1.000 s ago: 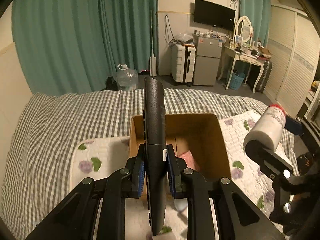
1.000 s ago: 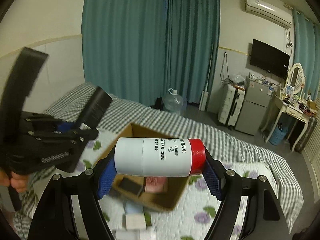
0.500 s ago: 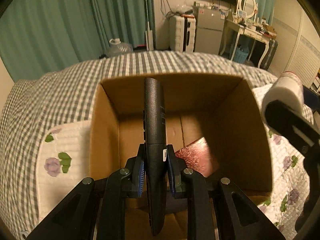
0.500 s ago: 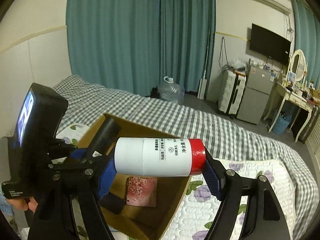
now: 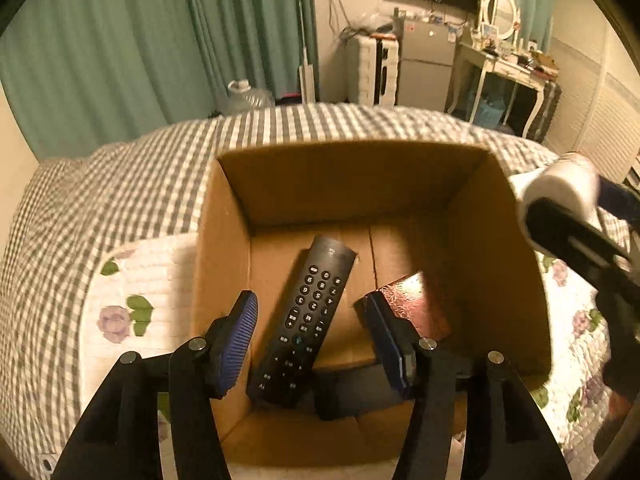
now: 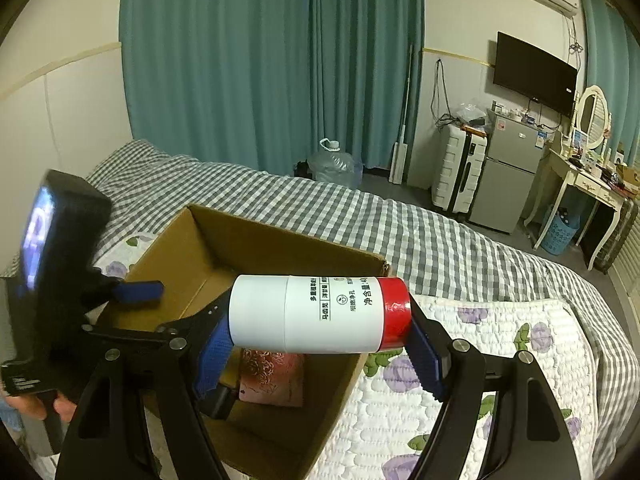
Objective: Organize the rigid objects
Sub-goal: 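Lower the remote into the box with the left tool while the right tool drops the bottle in, then grasp the white rectangular block with the left tool while the right tool grasps the white charger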
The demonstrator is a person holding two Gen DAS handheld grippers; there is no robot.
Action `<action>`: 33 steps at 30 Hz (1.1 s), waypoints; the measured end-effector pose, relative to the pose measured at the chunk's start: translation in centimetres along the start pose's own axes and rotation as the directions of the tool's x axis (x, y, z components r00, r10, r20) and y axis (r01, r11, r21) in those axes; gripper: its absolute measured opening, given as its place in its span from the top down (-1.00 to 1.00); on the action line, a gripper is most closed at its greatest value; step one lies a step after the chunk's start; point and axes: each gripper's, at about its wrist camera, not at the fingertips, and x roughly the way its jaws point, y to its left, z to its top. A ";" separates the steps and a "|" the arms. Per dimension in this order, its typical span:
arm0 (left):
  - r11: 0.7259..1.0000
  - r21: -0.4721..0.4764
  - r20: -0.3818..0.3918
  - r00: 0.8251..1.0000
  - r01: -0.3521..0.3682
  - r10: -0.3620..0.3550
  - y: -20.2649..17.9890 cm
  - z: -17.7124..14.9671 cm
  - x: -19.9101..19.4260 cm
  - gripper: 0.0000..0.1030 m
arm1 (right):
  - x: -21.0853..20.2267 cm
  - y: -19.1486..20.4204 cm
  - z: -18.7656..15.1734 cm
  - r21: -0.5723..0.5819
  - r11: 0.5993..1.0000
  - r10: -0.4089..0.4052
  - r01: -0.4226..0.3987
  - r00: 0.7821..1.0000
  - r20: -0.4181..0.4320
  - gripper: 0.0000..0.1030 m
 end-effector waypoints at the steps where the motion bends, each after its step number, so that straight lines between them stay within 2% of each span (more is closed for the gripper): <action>1: 1.000 0.000 0.021 1.000 -0.012 0.012 0.1 -0.2 -0.9 -0.15 | -0.1 0.0 0.2 0.000 1.000 -0.001 0.001 1.000 0.002 -0.48; 7: 0.999 -0.036 0.136 0.990 -0.024 0.029 1.3 -1.3 -4.6 -0.21 | 0.2 0.7 0.2 -0.012 1.000 0.011 -0.011 1.000 -0.002 -0.48; 9: 0.998 -0.050 0.153 0.988 -0.029 0.036 1.8 -2.0 -5.1 -0.22 | 0.9 1.2 0.0 -0.027 0.999 0.021 -0.022 1.000 -0.020 -0.48; 16: 0.996 -0.083 0.174 0.983 -0.045 0.059 3.5 -2.9 -4.6 -0.22 | 5.0 2.7 -1.9 -0.051 0.999 0.014 -0.020 0.994 -0.112 -0.48; 20: 0.994 -0.101 0.165 0.985 -0.033 0.049 4.1 -3.6 -4.3 -0.23 | 6.0 3.0 -2.5 -0.062 0.998 -0.002 -0.006 0.992 -0.124 -0.49; 21: 0.994 -0.101 0.161 0.986 -0.033 0.049 4.1 -3.8 -4.4 -0.23 | 5.9 3.1 -2.4 -0.059 0.998 0.000 -0.007 0.993 -0.118 -0.61; 22: 0.995 -0.098 0.158 0.986 -0.035 0.050 4.1 -4.0 -4.6 -0.23 | 5.5 3.0 -2.3 -0.050 0.999 -0.005 -0.001 0.994 -0.105 -0.74; 26: 0.995 -0.092 0.170 0.985 -0.024 0.039 3.9 -4.5 -6.1 -0.23 | 2.9 2.5 -1.7 -0.021 1.000 -0.013 0.012 0.998 -0.065 -0.81; 31: 0.996 -0.083 0.181 0.983 -0.023 0.038 3.6 -6.2 -9.5 -0.23 | -3.0 2.7 -1.2 -0.026 0.998 -0.061 0.061 0.998 -0.006 -1.00; 33: 0.997 -0.077 0.175 0.984 -0.029 0.042 3.6 -7.1 -10.4 -0.29 | -5.2 2.9 -1.0 -0.029 0.997 -0.075 0.075 0.997 0.009 -1.00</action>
